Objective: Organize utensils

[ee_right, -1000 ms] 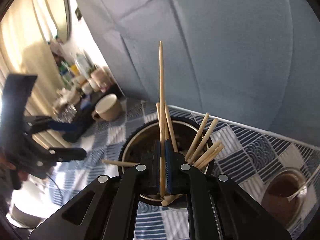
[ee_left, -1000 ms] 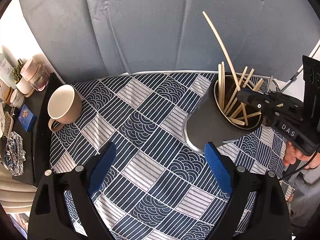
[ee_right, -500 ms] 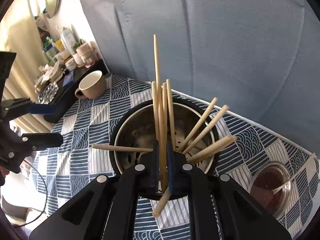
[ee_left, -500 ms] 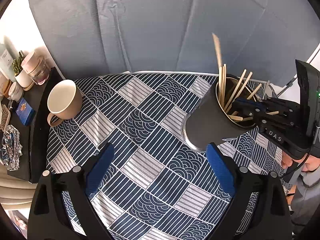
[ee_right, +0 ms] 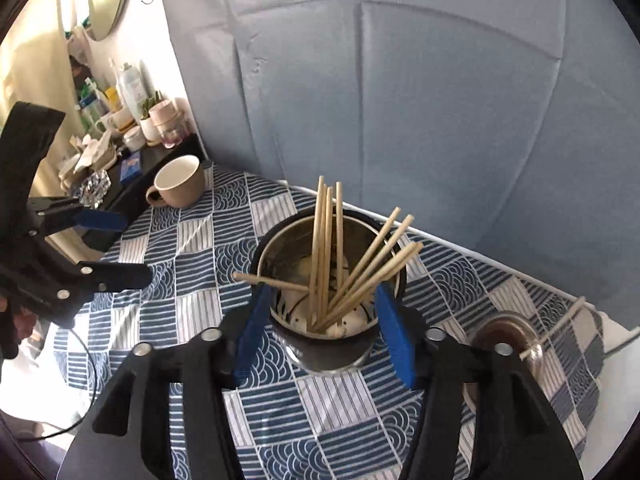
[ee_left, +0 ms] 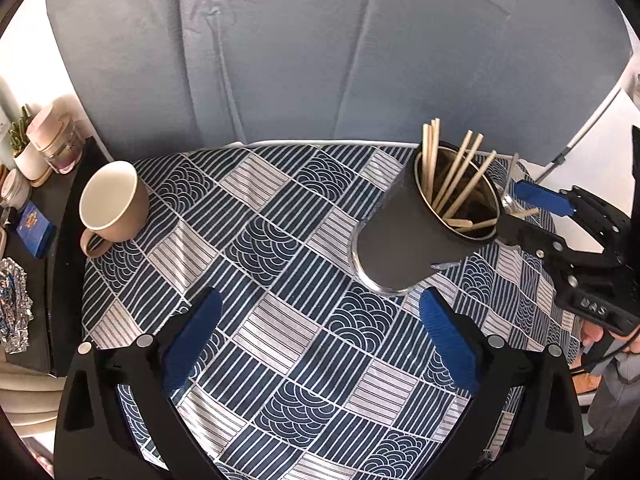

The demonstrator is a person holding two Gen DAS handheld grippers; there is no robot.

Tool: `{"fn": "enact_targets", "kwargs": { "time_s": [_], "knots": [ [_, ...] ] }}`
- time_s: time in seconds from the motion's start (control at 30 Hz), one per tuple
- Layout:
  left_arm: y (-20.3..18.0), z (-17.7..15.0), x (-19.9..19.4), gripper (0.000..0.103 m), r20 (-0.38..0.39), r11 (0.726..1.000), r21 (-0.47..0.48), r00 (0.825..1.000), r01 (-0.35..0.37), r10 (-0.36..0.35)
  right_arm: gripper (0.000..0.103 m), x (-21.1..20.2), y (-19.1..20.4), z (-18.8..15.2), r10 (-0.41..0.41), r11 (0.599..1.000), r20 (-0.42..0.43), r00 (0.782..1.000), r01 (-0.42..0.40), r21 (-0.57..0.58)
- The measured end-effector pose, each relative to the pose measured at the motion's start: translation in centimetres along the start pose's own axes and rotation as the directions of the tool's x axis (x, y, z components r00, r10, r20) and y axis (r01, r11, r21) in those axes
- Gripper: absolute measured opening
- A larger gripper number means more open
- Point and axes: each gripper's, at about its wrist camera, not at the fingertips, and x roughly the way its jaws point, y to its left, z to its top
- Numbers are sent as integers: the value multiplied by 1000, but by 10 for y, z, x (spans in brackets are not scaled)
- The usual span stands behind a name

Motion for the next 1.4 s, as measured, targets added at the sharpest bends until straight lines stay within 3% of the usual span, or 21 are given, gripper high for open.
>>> {"fn": "enact_targets", "kwargs": {
  "time_s": [0.13, 0.17, 0.47, 0.6, 0.8, 0.97, 1.1, 1.4],
  "knots": [
    [-9, -7, 5, 97, -43, 999, 32, 999, 25, -24, 85, -21, 3, -9, -62, 997, 24, 998, 61, 40],
    [-13, -9, 6, 97, -55, 998, 41, 998, 46, -44, 87, -25, 3, -12, -75, 996, 19, 997, 74, 49],
    [-33, -29, -19, 97, 55, 995, 58, 995, 84, -87, 93, -45, -11, -37, -134, 975, -17, 991, 135, 174],
    [-41, -39, -38, 97, 140, 997, 78, 990, 12, -23, 95, -58, -16, -49, -116, 963, 3, 993, 111, 247],
    [-45, -49, -56, 97, 200, 998, 55, 980, -21, 9, 95, -65, -11, -66, -157, 944, -62, 986, 168, 284],
    [-49, -65, -69, 97, 231, 994, 40, 969, -98, 86, 95, -79, 8, -78, -189, 949, -52, 981, 196, 248],
    [-59, -78, -77, 97, 255, 979, 73, 953, -189, 165, 95, -90, 19, -87, -171, 952, -50, 984, 178, 248],
    [-73, -101, -91, 97, 269, 998, 12, 962, -57, 51, 95, -120, 35, -101, -184, 942, 3, 983, 176, 284]
  ]
}}
